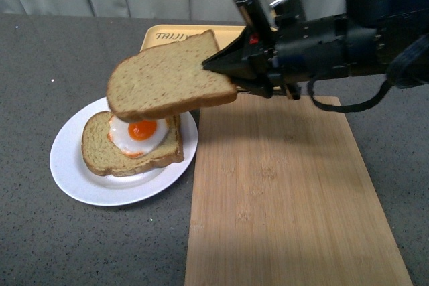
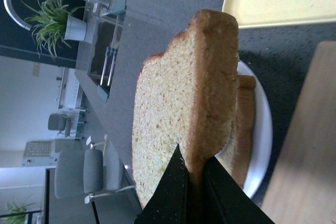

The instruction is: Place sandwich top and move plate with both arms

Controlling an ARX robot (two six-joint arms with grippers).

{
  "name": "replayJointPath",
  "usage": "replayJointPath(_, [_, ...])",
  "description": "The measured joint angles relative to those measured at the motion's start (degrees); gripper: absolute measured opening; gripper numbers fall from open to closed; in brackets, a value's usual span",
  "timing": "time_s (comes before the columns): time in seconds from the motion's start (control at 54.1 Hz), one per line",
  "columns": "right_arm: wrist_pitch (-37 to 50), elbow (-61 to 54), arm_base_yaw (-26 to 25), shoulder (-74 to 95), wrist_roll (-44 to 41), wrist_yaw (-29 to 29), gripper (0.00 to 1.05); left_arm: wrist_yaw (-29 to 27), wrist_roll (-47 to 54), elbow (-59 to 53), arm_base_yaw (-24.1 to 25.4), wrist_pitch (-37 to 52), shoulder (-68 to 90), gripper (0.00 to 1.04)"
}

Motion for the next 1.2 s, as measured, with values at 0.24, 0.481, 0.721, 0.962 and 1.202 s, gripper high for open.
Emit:
replayJointPath(0.24, [-4.2, 7.4, 4.2, 7.0, 0.7, 0.3, 0.03, 0.0, 0.0, 0.0, 0.0, 0.0, 0.0, 0.98])
replayJointPath(0.481, [-9.2, 13.6, 5.8, 11.0, 0.6, 1.5, 0.03, 0.0, 0.0, 0.0, 0.0, 0.0, 0.0, 0.98])
replayJointPath(0.721, [-13.0, 15.2, 5.9, 11.9, -1.7, 3.7, 0.16, 0.0, 0.0, 0.0, 0.0, 0.0, 0.0, 0.98])
replayJointPath(0.962, [-11.2, 7.1, 3.7, 5.3, -7.9, 12.2, 0.57, 0.0, 0.0, 0.0, 0.0, 0.0, 0.0, 0.98])
replayJointPath(1.202, [24.4, -10.4, 1.7, -1.5, -26.3, 53.0, 0.63, 0.1, 0.0, 0.0, 0.0, 0.0, 0.0, 0.98])
